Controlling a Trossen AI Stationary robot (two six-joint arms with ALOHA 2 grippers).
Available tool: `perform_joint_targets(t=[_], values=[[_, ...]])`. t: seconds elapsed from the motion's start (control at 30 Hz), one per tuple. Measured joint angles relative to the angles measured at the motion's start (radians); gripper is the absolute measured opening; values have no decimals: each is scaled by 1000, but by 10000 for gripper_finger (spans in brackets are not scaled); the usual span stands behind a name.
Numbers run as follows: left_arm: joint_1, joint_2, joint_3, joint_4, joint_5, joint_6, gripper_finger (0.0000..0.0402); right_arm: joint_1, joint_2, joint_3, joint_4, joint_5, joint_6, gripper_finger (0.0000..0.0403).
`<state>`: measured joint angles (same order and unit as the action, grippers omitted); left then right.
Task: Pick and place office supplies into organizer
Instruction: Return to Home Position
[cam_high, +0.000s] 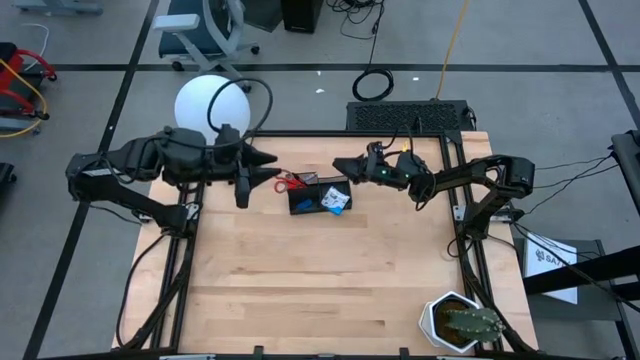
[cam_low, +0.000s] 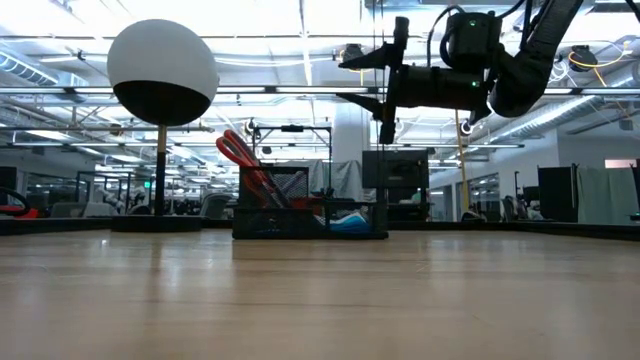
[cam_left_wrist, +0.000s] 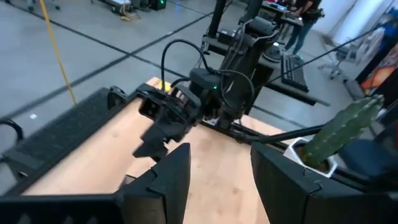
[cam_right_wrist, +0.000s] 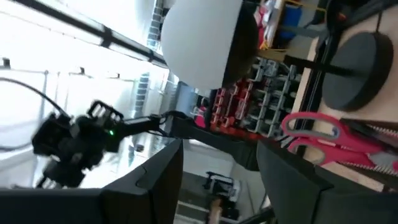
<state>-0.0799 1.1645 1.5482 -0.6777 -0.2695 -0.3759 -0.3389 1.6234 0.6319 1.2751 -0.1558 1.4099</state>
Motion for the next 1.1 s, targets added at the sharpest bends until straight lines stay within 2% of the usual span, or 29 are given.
perform_joint_targets(t=[0.13,0.27,0.53,0.87,1.1], values=[[0,1,0,35,7,-68,172,15,0,0,106,21,-46,197],[-1,1,0,62,77,-18,172,79,-42,0,166,-7,-157,197],[-28,0,0,61,96,46,172,199,-256,0,-110,56,-366,196],[-32,-59,0,74,82,163,172,217,-542,1,-400,144,-616,199],[-32,-118,0,70,30,157,172,218,-699,1,-503,168,-783,197]])
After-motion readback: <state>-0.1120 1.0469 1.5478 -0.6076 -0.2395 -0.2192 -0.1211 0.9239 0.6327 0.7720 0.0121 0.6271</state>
